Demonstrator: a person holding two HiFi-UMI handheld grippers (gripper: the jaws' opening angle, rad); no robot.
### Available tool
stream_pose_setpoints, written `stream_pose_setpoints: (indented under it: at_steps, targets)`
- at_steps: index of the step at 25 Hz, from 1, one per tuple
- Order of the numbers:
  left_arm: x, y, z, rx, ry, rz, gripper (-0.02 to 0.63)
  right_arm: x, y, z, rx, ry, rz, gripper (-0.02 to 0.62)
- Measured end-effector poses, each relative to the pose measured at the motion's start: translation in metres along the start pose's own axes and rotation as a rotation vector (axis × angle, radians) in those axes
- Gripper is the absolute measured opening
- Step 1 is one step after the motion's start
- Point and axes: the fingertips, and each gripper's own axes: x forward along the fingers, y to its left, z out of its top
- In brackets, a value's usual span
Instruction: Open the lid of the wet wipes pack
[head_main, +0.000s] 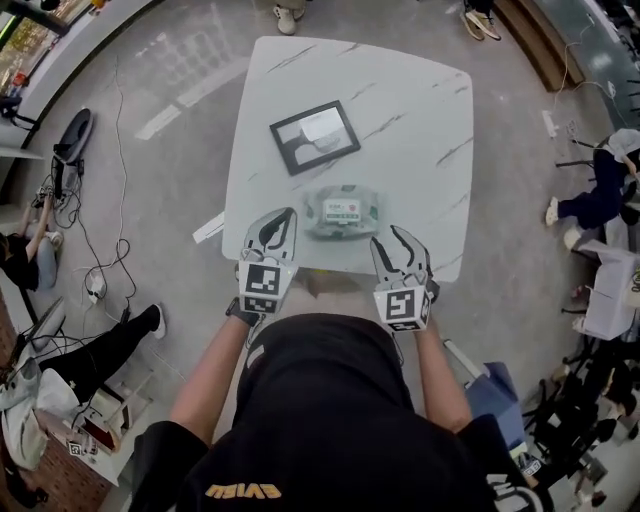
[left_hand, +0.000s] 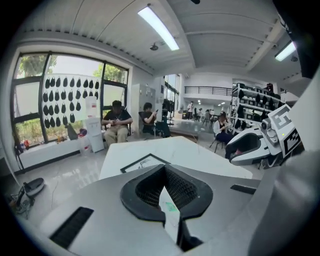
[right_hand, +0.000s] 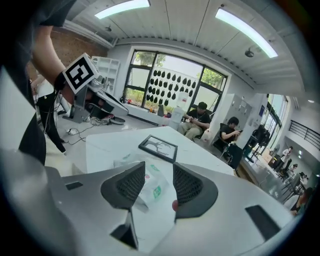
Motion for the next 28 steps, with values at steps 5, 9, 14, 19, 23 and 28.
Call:
stream_pose_setpoints:
  at_steps: [5, 9, 14, 19, 23, 28]
  targets:
    - [0.023, -0.009, -0.032, -0.036, 0.052, -0.049, 0.015, 0.031, 0.023, -0.012, -0.070, 0.029, 0.044, 0.173]
    - [0.034, -0.015, -0.059, -0.070, 0.094, -0.073, 0.015, 0.052, 0.044, -0.020, -0.127, 0.050, 0.085, 0.169]
    - [0.049, -0.024, -0.092, -0.080, 0.162, -0.103, 0.015, 0.071, 0.065, -0.029, -0.208, 0.073, 0.135, 0.166]
    - [0.061, -0.024, -0.101, -0.082, 0.190, -0.102, 0.015, 0.088, 0.077, -0.035, -0.258, 0.099, 0.157, 0.141]
    - [0.069, -0.030, -0.112, -0.089, 0.216, -0.121, 0.015, 0.099, 0.086, -0.046, -0.320, 0.132, 0.171, 0.133]
    - [0.072, -0.036, -0.120, -0.076, 0.242, -0.130, 0.015, 0.102, 0.089, -0.056, -0.416, 0.147, 0.157, 0.115]
